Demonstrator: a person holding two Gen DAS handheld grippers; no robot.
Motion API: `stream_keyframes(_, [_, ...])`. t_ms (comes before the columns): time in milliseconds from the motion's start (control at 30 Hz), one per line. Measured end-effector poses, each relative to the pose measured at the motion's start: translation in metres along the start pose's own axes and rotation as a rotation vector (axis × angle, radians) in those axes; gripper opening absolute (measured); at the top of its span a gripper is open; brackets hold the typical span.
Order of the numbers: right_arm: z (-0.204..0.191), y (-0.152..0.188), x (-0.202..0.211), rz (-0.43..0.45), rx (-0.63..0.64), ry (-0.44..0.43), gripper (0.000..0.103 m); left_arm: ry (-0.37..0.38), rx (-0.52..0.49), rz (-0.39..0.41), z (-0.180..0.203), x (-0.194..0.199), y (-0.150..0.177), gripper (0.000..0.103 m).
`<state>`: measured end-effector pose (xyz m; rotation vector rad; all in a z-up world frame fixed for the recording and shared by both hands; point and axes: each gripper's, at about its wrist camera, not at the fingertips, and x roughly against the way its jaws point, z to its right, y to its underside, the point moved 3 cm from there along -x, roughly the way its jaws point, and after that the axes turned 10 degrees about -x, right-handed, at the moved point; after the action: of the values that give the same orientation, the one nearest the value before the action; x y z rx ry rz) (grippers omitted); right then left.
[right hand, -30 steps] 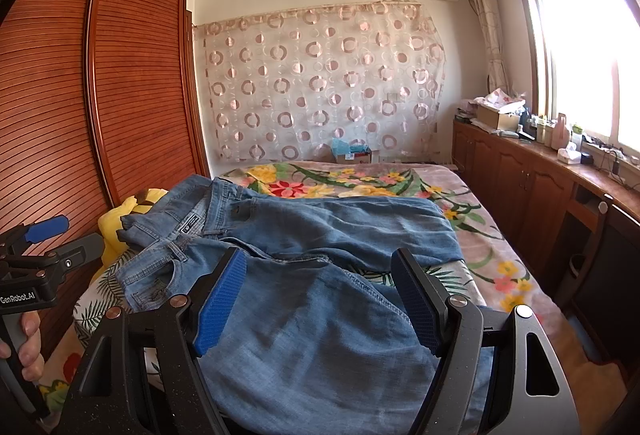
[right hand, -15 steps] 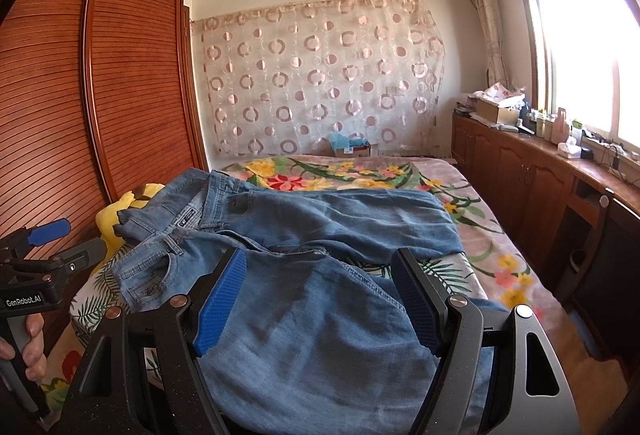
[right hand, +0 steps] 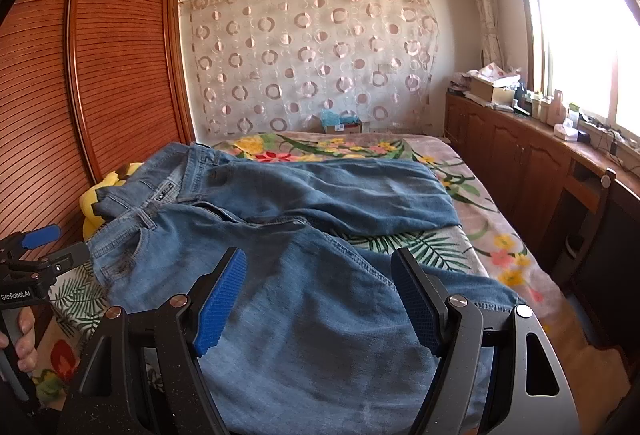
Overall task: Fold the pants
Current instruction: 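Lower the left gripper to the jeans waist while the right gripper reaches a leg edge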
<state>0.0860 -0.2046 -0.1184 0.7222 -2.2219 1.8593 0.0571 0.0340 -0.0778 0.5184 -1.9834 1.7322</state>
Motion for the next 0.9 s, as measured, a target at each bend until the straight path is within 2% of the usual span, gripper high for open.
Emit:
stream_keyframes(367, [0.003, -0.002, -0.003, -0.046, -0.001, 0.010, 0.077, -0.024, 0.042, -0.089, -0.034, -0.033, 0.028, 0.103])
stream_keyframes(567, [0.009, -0.002, -0.007, -0.059, 0.010, 0.014, 0.077, -0.064, 0.075, -0.126, -0.065, -0.042, 0.039, 0.103])
stream_keyframes(900, [0.033, -0.007, -0.008, -0.085, 0.000, 0.089, 0.077, -0.100, 0.085, -0.175, -0.105, -0.061, 0.044, 0.103])
